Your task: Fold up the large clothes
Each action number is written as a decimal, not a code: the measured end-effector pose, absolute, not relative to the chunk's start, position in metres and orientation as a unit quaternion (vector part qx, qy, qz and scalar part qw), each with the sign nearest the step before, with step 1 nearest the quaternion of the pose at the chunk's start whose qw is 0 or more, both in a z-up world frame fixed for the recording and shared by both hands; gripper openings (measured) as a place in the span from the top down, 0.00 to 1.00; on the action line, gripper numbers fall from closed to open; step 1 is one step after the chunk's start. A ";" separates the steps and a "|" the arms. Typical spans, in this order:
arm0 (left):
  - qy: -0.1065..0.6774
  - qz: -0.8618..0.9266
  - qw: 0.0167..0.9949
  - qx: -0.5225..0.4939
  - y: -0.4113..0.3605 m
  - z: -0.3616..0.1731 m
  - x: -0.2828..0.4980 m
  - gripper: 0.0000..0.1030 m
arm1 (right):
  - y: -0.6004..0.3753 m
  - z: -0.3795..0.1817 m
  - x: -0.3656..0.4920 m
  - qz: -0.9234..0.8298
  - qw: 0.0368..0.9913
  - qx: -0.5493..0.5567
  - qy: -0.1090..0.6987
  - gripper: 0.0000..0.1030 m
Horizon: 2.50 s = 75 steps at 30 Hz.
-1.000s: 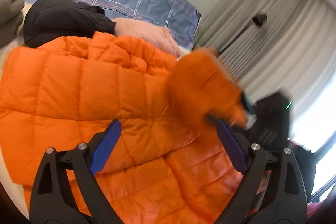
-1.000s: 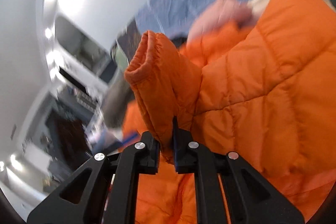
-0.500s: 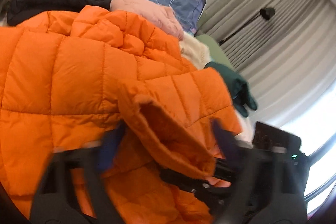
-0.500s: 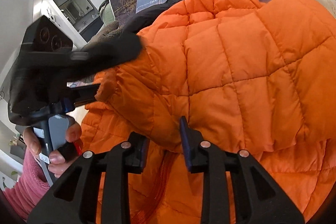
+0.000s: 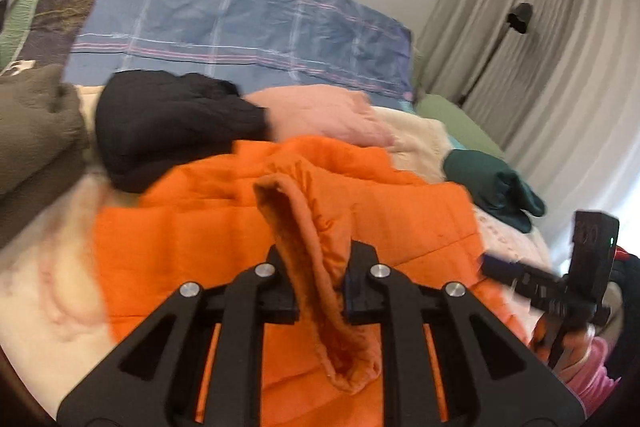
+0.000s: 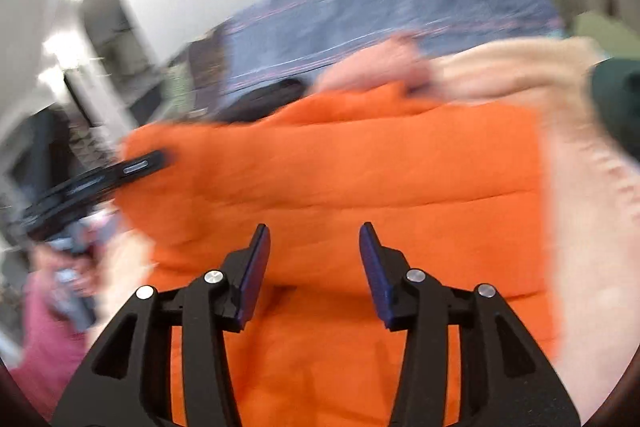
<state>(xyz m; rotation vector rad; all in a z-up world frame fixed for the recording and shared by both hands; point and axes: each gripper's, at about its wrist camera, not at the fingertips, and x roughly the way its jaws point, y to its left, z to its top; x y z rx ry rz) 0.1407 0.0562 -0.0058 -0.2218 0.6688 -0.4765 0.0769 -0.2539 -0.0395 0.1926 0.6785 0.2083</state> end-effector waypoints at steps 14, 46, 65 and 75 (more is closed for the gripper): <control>0.360 -0.087 0.926 -0.069 0.108 -0.059 0.144 0.55 | -0.259 -0.073 0.101 0.038 0.926 0.020 0.376 0.52; 0.369 -0.110 0.921 0.058 0.015 -0.107 0.148 0.48 | -0.234 -0.121 0.138 0.040 0.923 0.030 0.383 0.36; 0.401 -0.085 0.912 0.028 0.103 -0.104 -0.017 0.20 | -0.347 -0.111 -0.035 -0.021 0.907 0.124 0.402 0.35; 0.414 -0.155 0.897 -0.021 0.116 -0.114 -0.072 0.19 | -0.344 -0.122 -0.075 0.014 0.897 0.148 0.416 0.35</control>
